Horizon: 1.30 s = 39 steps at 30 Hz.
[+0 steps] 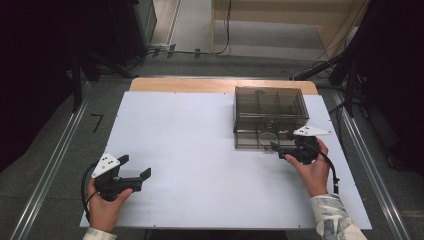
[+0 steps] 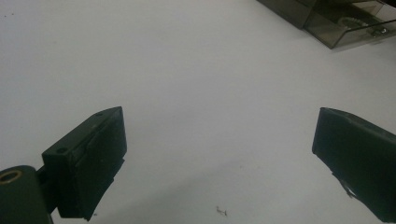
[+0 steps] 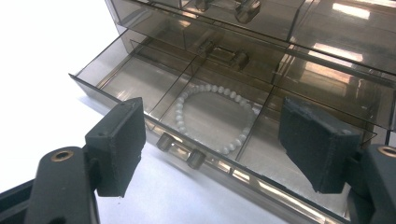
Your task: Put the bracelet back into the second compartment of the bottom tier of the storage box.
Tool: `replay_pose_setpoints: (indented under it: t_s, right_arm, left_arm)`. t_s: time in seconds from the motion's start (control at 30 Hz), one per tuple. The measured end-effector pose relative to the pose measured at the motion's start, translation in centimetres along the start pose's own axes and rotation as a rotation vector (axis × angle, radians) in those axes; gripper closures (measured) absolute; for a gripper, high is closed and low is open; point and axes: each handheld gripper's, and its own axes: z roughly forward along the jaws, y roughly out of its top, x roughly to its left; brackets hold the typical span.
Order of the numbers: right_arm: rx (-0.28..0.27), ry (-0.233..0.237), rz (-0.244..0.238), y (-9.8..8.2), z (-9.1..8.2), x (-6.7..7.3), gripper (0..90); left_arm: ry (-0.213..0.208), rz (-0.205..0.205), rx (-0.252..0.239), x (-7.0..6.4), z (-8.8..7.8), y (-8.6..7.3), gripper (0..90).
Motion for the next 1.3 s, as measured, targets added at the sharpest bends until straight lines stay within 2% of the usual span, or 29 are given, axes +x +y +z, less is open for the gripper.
replay_pose_setpoints:
  t_s: [0.6, 1.3]
  right_arm:
    - [-0.009, -0.005, 0.004, -1.5, -2.0, -0.4, 21.9]
    - [-0.003, -0.051, 0.04, -3.4, -4.0, -1.8, 21.8]
  left_arm:
    - [0.001, 0.001, 0.0, 0.0, -0.1, 0.0, 3.7]
    - [-0.001, -0.002, -0.003, 0.0, -0.1, 0.0, 3.7]
